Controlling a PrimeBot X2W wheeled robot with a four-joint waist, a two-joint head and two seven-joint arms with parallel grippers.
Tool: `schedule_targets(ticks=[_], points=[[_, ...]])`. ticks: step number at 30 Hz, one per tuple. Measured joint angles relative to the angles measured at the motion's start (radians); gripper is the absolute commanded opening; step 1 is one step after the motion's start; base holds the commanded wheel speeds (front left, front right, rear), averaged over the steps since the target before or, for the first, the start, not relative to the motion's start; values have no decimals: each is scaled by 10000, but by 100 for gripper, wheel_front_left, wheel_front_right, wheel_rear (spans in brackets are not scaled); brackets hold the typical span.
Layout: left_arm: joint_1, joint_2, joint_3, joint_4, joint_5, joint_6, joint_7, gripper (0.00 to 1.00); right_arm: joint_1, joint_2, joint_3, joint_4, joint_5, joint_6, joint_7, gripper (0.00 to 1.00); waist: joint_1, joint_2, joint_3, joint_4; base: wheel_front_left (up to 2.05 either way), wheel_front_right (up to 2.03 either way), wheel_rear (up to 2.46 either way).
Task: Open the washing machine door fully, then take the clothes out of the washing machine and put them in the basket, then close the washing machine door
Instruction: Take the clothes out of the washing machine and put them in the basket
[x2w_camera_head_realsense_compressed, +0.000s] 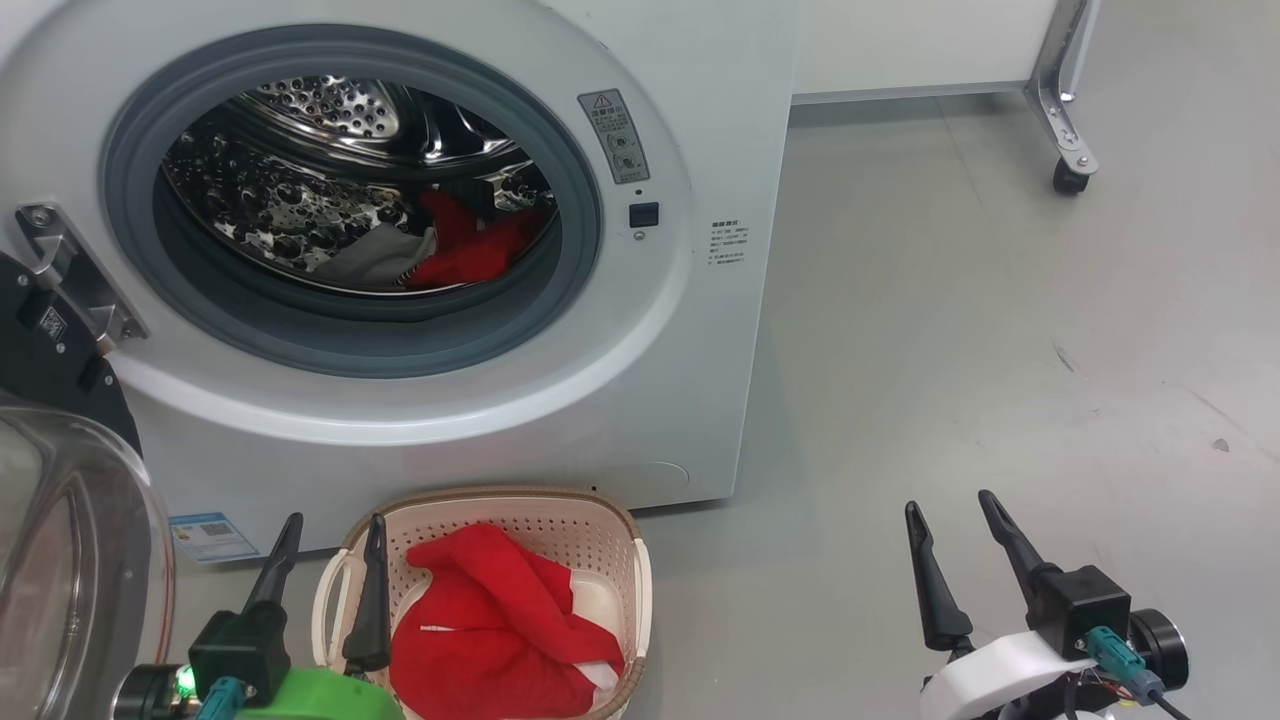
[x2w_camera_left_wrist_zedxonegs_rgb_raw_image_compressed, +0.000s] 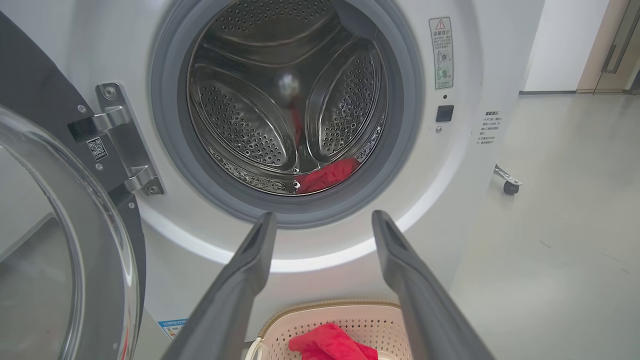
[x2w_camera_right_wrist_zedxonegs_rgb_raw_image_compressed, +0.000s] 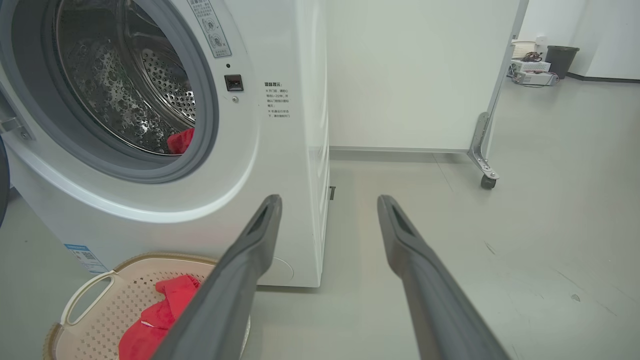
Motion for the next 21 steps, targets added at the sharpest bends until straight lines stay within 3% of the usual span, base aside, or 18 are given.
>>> schedule_targets(ticks=[21], points=[[406, 2, 79, -621, -13, 257, 525, 100, 112, 2, 144, -232, 0, 2, 163, 100, 0, 0, 104, -214, 0, 0, 0]])
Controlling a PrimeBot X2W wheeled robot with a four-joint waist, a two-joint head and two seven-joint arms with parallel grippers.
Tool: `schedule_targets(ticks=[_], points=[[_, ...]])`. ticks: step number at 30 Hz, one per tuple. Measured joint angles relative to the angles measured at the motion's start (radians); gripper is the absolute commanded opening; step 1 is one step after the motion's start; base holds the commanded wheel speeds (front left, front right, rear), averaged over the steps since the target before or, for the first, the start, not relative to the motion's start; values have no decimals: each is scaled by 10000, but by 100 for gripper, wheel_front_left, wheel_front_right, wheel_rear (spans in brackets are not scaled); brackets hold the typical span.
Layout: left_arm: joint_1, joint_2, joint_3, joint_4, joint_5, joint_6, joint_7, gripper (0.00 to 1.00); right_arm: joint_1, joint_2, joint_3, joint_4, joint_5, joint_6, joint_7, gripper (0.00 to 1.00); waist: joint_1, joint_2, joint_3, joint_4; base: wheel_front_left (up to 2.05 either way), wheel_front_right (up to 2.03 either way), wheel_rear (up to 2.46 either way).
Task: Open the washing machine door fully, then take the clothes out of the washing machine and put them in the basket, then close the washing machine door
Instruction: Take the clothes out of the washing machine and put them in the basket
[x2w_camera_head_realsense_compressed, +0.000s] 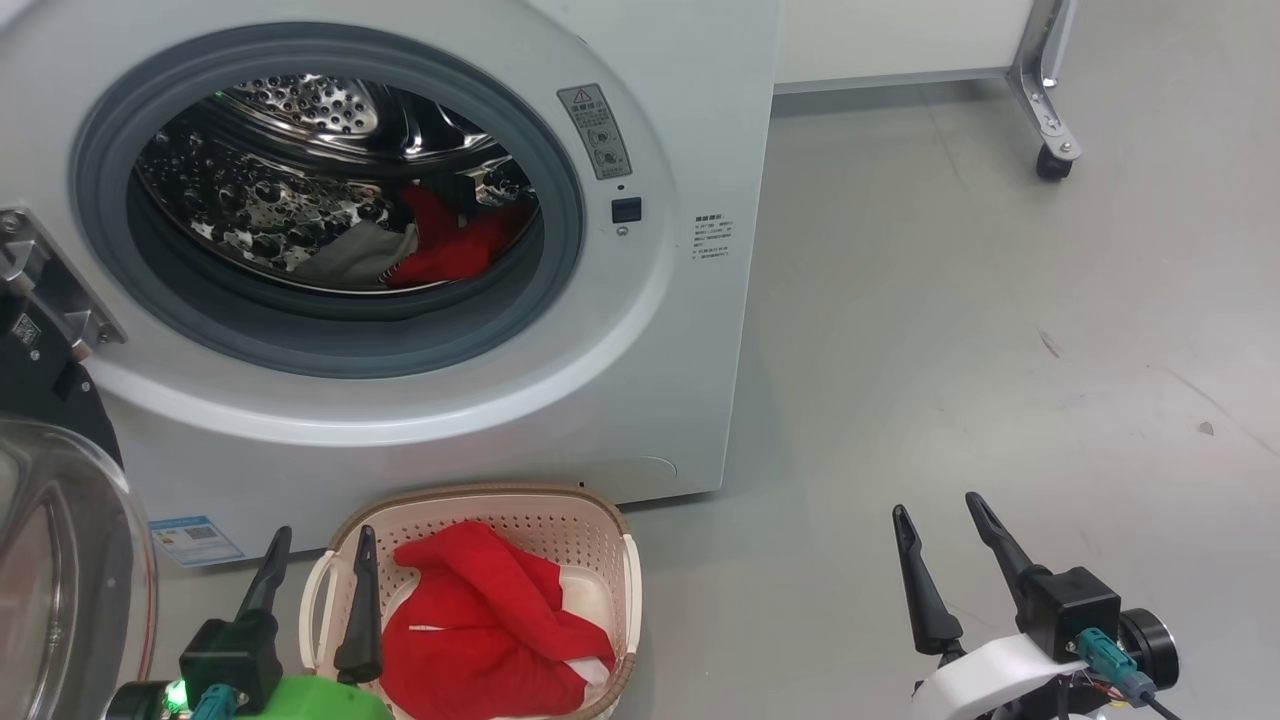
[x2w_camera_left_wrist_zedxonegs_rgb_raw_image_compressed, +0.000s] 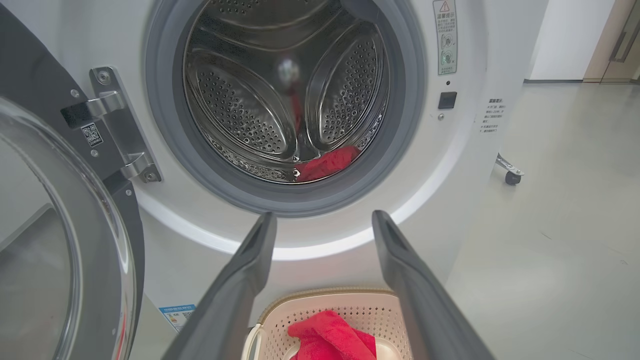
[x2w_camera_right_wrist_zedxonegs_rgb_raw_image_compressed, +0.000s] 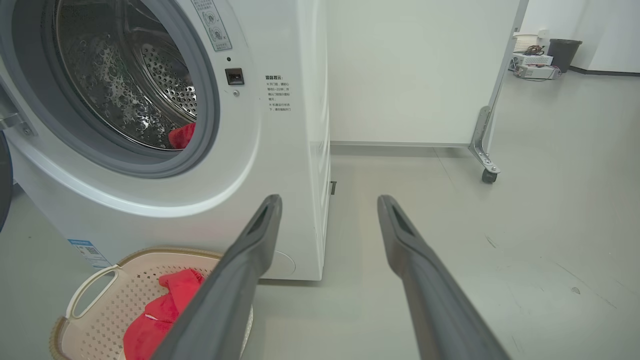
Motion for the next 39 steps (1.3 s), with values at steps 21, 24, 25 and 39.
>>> schedule_targets(ticks=[21, 24, 25, 39], points=[[-2260, 148, -692, 1546, -174, -525, 2550, 100, -479, 23, 332, -560, -2, 117, 178, 100, 0, 0, 1462, -472, 0, 0, 0], [-3121, 316, -744, 1783, -163, -639, 3005, 100, -626, 35, 339, -629, -2, 115, 176, 100, 0, 0, 1814, -574, 0, 0, 0], [-3441, 395, -775, 1871, -142, -650, 3168, 100, -669, 42, 345, -654, 0, 117, 176, 100, 0, 0, 1940, -611, 0, 0, 0], [-6963, 1277, -132, 2890, -173, -1064, 4959, 100, -1622, 140, 719, -742, 77, 293, 82, 100, 2, 0, 3638, -1181, 0, 0, 0]])
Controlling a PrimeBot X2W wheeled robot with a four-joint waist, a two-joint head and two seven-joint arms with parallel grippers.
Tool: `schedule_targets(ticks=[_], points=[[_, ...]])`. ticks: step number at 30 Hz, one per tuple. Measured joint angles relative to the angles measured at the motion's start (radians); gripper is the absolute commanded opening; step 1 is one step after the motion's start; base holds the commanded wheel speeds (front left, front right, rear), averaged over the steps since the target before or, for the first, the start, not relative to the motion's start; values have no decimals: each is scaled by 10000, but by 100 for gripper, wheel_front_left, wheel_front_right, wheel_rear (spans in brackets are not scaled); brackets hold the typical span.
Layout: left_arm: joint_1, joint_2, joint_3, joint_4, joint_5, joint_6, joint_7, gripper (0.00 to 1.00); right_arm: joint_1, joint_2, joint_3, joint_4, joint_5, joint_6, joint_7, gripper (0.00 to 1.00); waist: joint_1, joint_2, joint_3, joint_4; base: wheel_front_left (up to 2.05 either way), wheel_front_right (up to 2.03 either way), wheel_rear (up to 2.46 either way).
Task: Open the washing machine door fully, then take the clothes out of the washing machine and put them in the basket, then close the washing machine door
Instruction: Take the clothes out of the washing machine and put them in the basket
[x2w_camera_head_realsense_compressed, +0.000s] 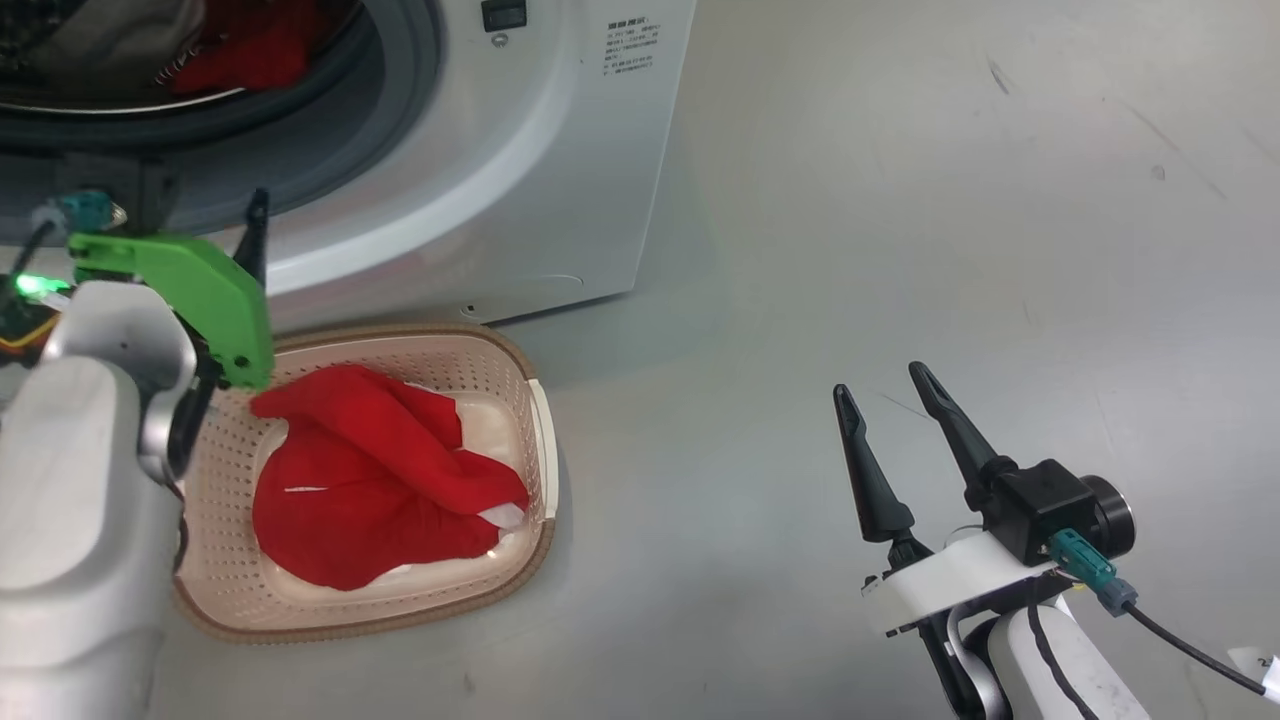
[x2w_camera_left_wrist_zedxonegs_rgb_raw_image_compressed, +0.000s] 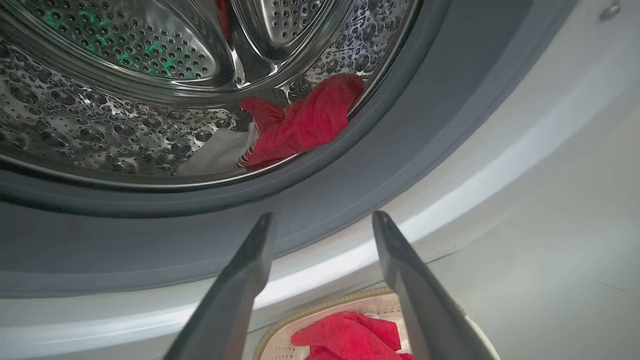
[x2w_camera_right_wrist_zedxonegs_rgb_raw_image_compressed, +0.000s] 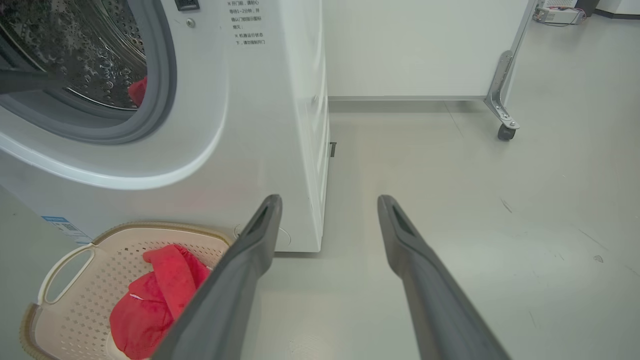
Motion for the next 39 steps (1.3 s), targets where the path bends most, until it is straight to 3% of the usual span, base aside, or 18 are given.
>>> schedule_targets(ticks=[13, 28, 31, 32, 33, 39], points=[[-2620, 1156, 180, 683, 295, -105, 1220, 100, -832, 58, 297, 180, 190, 88, -151, 100, 0, 0, 1381, -916, 0, 0, 0], [-4036, 1434, 171, 1701, 575, -174, 1415, 100, -1341, 119, 556, 550, 593, 84, -221, 100, 0, 0, 2357, -1826, 0, 0, 0], [-4262, 1484, 203, 1910, 805, 33, 1400, 100, -1458, 127, 554, 566, 673, 75, -221, 100, 0, 0, 2497, -1887, 0, 0, 0], [-4318, 1492, 232, 2011, 834, 94, 1363, 45, -1515, 130, 560, 581, 713, 73, -222, 100, 0, 0, 2532, -1899, 0, 0, 0], [-4337, 1509, 242, 2086, 851, 148, 1361, 1, -1559, 134, 568, 591, 713, 71, -222, 100, 0, 0, 2555, -1909, 0, 0, 0], [-4535, 1498, 130, 2288, 1106, 313, 1014, 0, -1698, 142, 497, 562, 713, -33, -224, 100, 0, 0, 2607, -1849, 0, 0, 0]])
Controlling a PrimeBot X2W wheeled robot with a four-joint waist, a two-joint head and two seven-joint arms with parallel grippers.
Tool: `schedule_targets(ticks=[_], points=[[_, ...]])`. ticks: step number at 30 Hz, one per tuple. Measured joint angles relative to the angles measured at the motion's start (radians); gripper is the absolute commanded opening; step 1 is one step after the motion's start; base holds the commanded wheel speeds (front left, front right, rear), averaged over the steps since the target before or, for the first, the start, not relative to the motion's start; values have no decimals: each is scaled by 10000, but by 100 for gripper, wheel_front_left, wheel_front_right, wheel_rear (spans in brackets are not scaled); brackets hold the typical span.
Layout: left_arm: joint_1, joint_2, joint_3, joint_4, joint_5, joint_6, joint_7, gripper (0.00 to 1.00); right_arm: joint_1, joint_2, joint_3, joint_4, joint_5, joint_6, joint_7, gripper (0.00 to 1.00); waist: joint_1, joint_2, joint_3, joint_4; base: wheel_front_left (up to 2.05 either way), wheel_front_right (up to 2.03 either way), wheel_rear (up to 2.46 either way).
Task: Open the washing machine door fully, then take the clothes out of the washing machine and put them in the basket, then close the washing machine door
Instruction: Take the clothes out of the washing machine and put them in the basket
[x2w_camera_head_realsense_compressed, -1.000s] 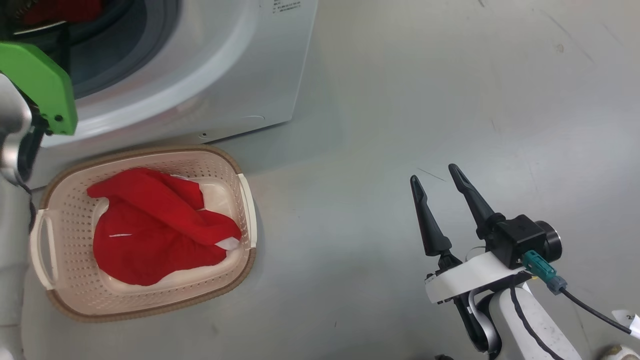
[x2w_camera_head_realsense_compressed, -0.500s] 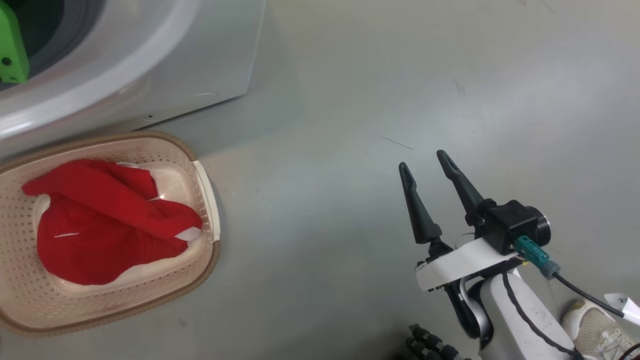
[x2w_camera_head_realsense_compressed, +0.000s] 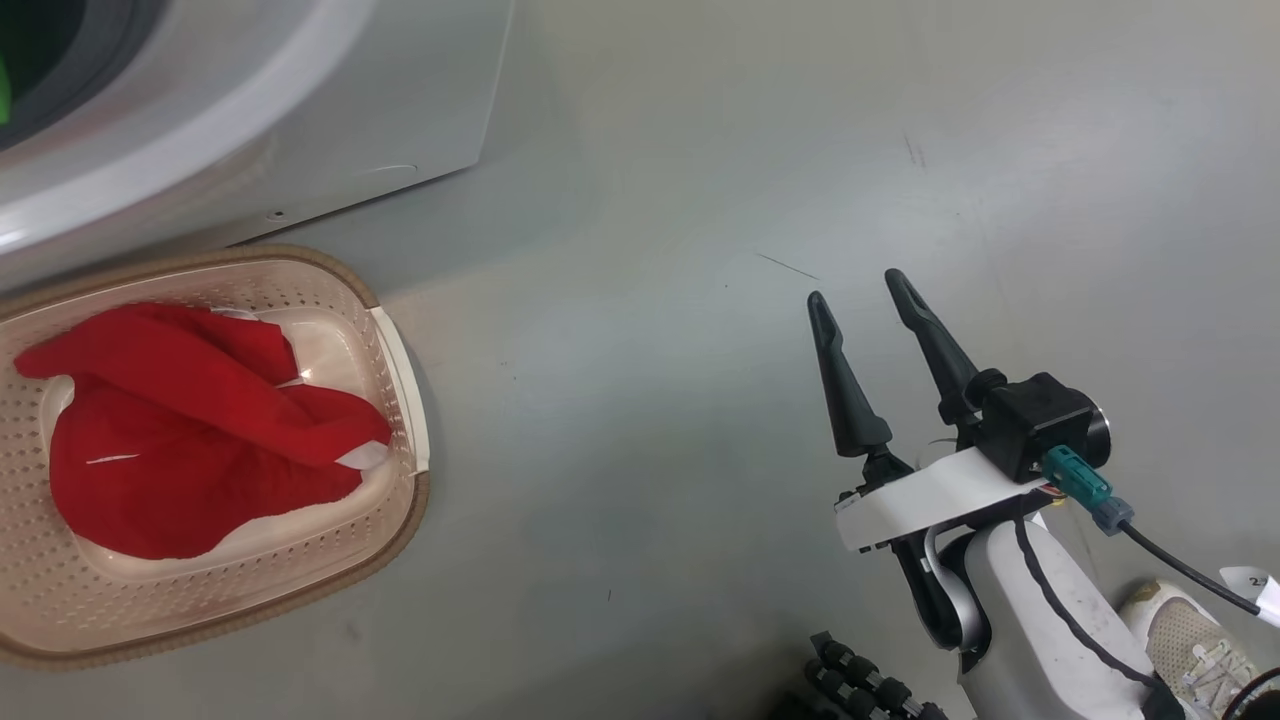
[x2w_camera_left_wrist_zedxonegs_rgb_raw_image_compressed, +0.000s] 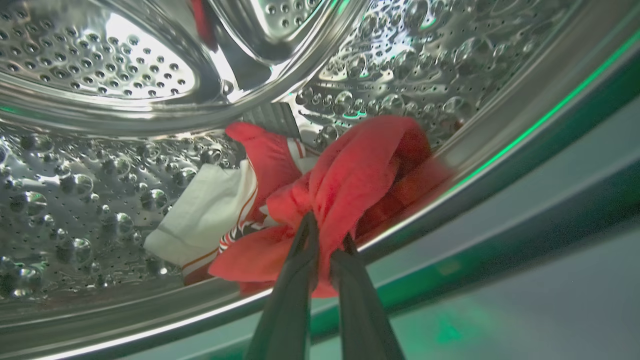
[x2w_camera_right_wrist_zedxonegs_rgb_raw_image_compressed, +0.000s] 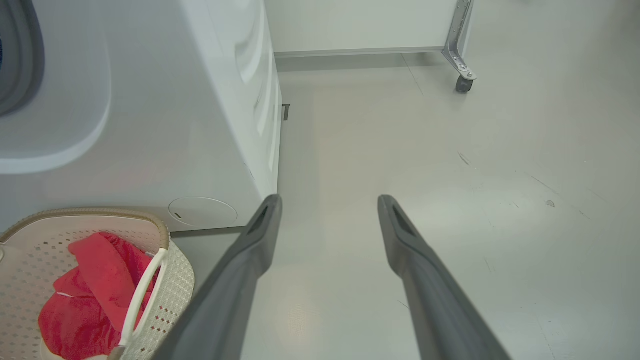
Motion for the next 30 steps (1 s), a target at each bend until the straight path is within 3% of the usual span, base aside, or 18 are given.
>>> schedule_targets(ticks=[13, 30], points=[[-332, -706, -25, 167, -109, 138, -1461, 0, -161, -4, -299, -21, -150, -107, -12, 100, -1, 0, -2, 678, 0, 0, 0], [943, -1565, 458, -90, -761, 140, -4704, 0, -136, -347, -673, 150, -568, -176, -12, 100, -1, 0, -719, 1779, 0, 0, 0]])
